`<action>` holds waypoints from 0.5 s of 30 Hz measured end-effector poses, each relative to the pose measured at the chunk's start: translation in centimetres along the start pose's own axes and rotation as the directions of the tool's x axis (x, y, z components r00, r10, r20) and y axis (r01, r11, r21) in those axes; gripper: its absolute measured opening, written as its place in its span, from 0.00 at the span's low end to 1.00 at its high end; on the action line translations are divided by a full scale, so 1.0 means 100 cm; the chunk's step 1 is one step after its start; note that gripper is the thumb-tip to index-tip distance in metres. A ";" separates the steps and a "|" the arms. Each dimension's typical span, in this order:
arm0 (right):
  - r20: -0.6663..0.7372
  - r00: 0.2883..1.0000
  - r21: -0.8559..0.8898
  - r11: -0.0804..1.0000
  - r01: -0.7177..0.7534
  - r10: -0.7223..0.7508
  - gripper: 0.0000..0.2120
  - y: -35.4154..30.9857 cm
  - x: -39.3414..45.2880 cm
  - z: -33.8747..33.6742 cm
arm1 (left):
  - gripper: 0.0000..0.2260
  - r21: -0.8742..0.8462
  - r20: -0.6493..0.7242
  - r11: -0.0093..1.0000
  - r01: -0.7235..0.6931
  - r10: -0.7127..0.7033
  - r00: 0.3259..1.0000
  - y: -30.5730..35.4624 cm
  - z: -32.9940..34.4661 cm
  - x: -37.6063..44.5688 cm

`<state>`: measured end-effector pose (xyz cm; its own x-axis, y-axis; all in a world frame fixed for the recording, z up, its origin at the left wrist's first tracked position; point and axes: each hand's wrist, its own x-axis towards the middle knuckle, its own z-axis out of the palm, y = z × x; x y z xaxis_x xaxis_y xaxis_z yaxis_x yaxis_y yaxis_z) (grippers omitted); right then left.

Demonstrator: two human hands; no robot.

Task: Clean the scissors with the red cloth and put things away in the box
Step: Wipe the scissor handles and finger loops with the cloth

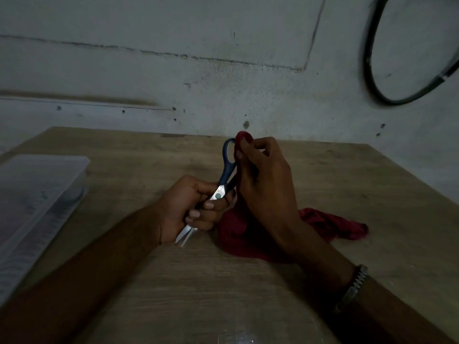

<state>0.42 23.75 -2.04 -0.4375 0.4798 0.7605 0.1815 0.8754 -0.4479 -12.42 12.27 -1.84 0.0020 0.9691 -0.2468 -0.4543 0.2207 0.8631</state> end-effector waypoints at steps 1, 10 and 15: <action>0.029 0.999 -0.036 0.999 0.015 -0.014 0.17 -0.002 -0.003 0.001 | 0.12 -0.019 -0.009 1.000 -0.008 0.008 1.000 0.000 -0.001 0.001; 0.185 0.983 0.074 0.997 0.002 -0.016 0.13 -0.026 -0.028 0.014 | 0.14 -0.064 -0.299 0.995 -0.076 0.054 0.953 -0.001 0.001 0.003; -0.004 0.997 0.201 0.976 -0.079 0.081 0.08 -0.028 -0.023 0.009 | 0.10 -0.147 -0.224 0.985 -0.087 0.052 0.973 -0.001 0.002 0.005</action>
<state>0.15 20.13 -2.94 -0.4173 0.5498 0.7236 0.0351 0.8054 -0.5917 -12.20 12.75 -1.97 -0.2213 0.9298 -0.2940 -0.5790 0.1173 0.8069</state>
